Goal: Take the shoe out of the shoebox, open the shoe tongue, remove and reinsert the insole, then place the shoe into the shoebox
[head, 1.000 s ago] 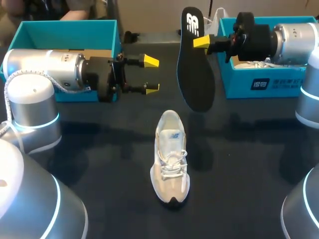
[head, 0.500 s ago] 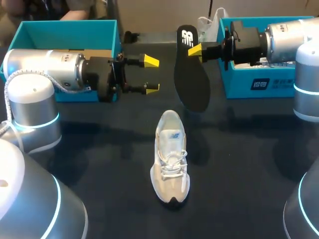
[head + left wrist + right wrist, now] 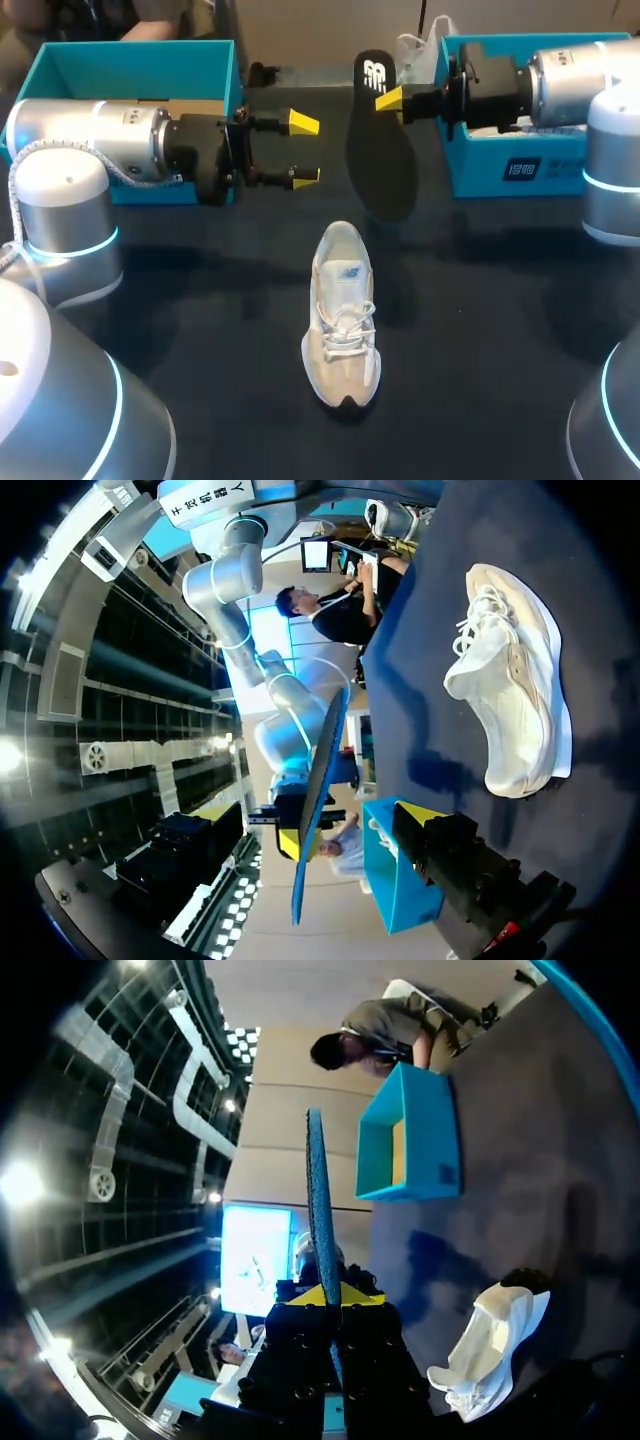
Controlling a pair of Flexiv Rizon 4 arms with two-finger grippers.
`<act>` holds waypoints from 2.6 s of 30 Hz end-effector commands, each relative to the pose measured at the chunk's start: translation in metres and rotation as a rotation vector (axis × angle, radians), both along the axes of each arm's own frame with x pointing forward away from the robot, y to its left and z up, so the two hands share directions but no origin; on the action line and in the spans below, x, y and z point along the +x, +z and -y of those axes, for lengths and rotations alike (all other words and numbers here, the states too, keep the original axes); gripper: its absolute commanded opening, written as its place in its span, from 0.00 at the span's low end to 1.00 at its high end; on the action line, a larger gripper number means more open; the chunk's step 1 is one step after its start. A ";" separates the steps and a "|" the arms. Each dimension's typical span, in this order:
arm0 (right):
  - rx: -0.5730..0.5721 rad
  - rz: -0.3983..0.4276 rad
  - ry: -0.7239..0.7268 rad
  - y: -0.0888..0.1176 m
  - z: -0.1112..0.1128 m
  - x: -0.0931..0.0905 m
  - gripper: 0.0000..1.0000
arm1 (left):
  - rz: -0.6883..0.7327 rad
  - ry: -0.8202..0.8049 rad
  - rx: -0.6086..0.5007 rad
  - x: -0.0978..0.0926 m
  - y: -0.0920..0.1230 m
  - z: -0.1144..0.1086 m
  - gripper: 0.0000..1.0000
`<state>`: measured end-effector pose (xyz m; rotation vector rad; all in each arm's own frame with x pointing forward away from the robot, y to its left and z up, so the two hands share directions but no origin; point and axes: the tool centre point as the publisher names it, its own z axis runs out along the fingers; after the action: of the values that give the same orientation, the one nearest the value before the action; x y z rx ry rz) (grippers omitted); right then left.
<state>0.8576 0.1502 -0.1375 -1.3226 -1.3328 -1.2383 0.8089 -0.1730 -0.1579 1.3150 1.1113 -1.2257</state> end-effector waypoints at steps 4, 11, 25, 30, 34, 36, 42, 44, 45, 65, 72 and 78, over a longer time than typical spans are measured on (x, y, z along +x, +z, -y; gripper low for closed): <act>0.047 -0.041 0.010 -0.024 -0.016 0.014 0.00 | -0.005 0.031 0.001 0.016 -0.008 0.006 1.00; 0.069 -0.074 -0.012 -0.029 -0.016 0.014 0.00 | 0.020 0.061 -0.004 0.029 -0.020 0.012 1.00; 0.069 -0.074 -0.012 -0.029 -0.016 0.014 0.00 | 0.000 0.086 -0.018 0.042 -0.027 0.033 1.00; 0.069 -0.074 -0.012 -0.029 -0.016 0.014 0.00 | 0.001 0.094 -0.021 0.040 -0.025 0.043 1.00; 0.069 -0.074 -0.012 -0.029 -0.016 0.014 0.00 | 0.000 0.094 -0.023 0.038 -0.023 0.049 1.00; 0.069 -0.074 -0.012 -0.029 -0.016 0.014 0.00 | 0.007 0.096 -0.023 0.037 -0.021 0.051 1.00; 0.069 -0.074 -0.012 -0.029 -0.016 0.014 0.00 | 0.013 0.095 -0.025 0.034 -0.018 0.056 0.74; 0.069 -0.074 -0.012 -0.029 -0.016 0.014 0.00 | 0.014 0.094 -0.025 0.033 -0.017 0.058 0.69; 0.069 -0.074 -0.012 -0.029 -0.016 0.014 0.00 | 0.016 0.093 -0.024 0.033 -0.016 0.058 0.64; 0.069 -0.074 -0.012 -0.029 -0.016 0.014 0.00 | 0.027 0.103 -0.017 0.030 -0.009 0.063 0.27; 0.069 -0.074 -0.012 -0.029 -0.016 0.014 0.00 | 0.024 0.112 -0.019 0.030 -0.009 0.064 0.21; 0.069 -0.074 -0.012 -0.029 -0.016 0.014 0.00 | 0.025 0.115 -0.019 0.029 -0.009 0.065 0.04</act>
<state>0.8725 0.1651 -0.1661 -1.3134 -1.2215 -1.2200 0.8398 -0.2355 -0.1665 1.2343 1.1365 -1.1364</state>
